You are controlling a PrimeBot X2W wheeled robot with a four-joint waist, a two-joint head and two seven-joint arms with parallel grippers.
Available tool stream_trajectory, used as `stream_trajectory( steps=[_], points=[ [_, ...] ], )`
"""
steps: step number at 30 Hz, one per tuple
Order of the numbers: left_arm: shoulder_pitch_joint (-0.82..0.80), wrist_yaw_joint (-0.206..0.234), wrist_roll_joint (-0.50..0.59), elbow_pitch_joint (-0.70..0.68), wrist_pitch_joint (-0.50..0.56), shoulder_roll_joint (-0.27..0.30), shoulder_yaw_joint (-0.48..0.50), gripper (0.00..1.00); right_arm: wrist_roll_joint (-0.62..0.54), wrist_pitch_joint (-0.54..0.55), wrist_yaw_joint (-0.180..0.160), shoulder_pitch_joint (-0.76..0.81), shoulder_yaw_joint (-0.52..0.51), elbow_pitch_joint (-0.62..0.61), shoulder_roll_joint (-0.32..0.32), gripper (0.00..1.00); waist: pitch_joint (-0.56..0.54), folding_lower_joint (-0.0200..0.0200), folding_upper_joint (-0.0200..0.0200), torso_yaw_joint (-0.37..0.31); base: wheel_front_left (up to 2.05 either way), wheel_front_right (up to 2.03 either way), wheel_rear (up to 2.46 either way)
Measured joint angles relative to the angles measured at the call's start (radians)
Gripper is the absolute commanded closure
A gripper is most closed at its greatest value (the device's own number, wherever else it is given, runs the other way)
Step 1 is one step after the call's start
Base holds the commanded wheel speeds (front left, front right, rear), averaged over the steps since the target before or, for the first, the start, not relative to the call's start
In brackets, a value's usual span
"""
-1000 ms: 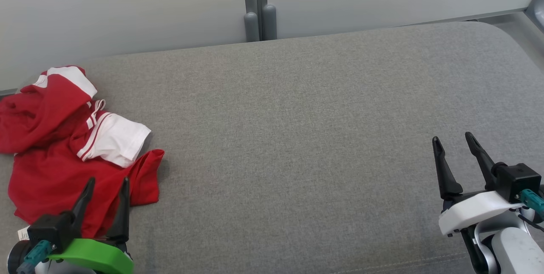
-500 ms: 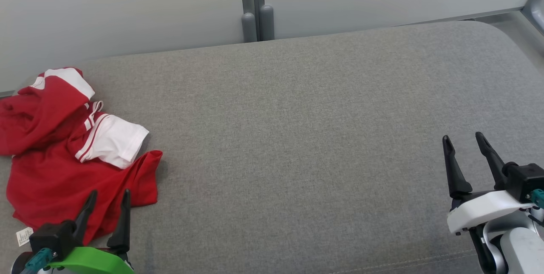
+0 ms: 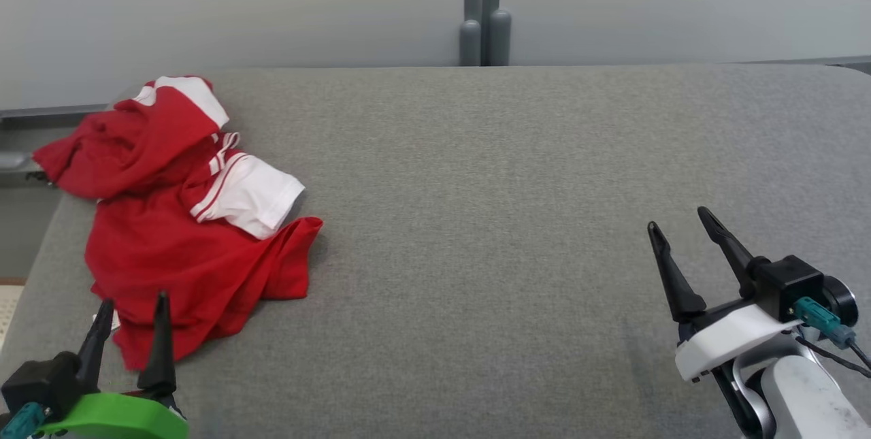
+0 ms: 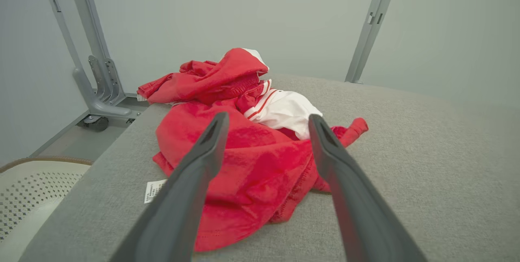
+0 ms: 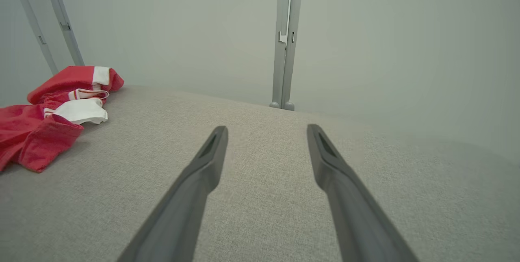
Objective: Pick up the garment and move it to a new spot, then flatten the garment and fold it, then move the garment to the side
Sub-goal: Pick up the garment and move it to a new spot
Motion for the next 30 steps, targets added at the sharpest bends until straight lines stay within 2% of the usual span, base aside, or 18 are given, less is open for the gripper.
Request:
stream_trajectory(
  steps=[7,14,19,23,30],
  points=[
    [0.049,0.002,0.000,0.000,0.000,-0.009,0.023,0.00,-0.007,0.000,0.009,-0.029,0.015,0.019,0.006,0.00,-0.007,0.0000,0.0000,0.081,0.00,0.00,0.00],
    [0.047,-0.009,0.005,0.010,0.000,-0.012,-0.026,0.00,-0.006,0.000,0.007,-0.014,-0.035,0.028,0.004,0.00,-0.017,0.0000,0.0000,0.180,0.00,0.00,0.00],
    [0.046,-0.012,0.006,0.016,0.000,-0.009,-0.016,0.00,-0.007,0.000,0.007,-0.002,-0.033,0.031,0.013,0.00,-0.024,0.0000,0.0000,0.239,0.00,0.00,0.00],
    [0.046,-0.014,0.006,0.017,0.000,-0.006,-0.002,0.00,-0.007,0.000,0.008,-0.001,-0.029,0.031,0.019,0.00,-0.027,0.0000,0.0000,0.263,0.00,0.00,0.00],
    [0.044,-0.021,0.005,0.017,0.000,-0.007,-0.003,0.00,-0.009,0.000,0.008,0.002,-0.039,0.027,0.018,0.00,-0.013,0.0000,0.0000,0.262,0.00,0.00,0.00]
  ],
)
